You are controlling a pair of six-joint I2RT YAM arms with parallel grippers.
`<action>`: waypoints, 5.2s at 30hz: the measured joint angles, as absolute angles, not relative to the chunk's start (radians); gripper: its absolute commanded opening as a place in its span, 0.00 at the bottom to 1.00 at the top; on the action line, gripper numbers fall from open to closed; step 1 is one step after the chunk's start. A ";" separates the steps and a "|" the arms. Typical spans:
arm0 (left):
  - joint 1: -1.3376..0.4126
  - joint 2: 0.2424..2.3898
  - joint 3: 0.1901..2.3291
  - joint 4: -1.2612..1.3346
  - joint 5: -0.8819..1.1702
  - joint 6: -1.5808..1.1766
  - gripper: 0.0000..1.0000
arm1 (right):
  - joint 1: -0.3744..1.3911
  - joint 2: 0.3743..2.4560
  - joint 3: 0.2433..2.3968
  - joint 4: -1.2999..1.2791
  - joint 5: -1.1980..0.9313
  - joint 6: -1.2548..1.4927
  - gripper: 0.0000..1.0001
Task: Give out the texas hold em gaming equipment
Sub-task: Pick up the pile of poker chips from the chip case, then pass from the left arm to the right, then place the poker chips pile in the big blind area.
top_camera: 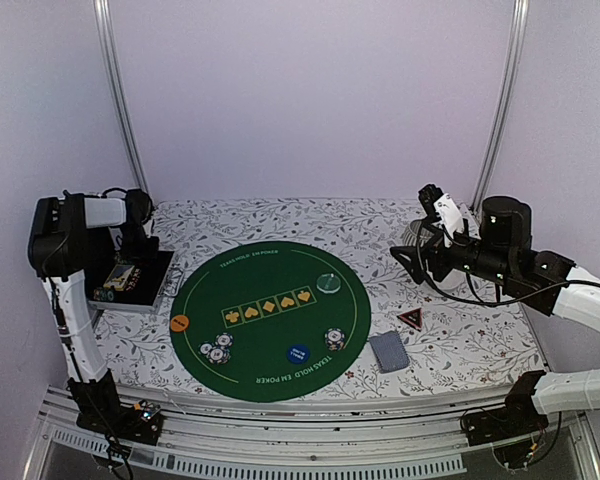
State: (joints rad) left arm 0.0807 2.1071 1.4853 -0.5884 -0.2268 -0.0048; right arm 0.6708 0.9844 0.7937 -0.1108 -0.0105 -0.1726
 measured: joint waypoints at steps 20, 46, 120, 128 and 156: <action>0.062 1.699 1.393 -0.565 0.013 -0.113 0.00 | 0.670 1.056 0.878 -0.123 -0.042 -0.151 0.99; -0.509 1.623 1.347 -0.423 0.733 -0.513 0.00 | 1.003 1.858 1.517 -0.056 0.086 -0.339 0.86; -0.513 1.648 1.279 -0.367 0.845 -0.534 0.42 | 0.994 1.929 1.579 -0.115 0.023 -0.524 0.02; -0.502 1.648 1.259 -0.328 0.867 -0.547 0.51 | 0.994 1.929 1.579 -0.141 0.004 -0.516 0.02; -0.146 1.479 1.222 -0.502 0.381 -0.281 0.89 | 1.186 2.114 1.698 -0.300 -0.112 -0.430 0.02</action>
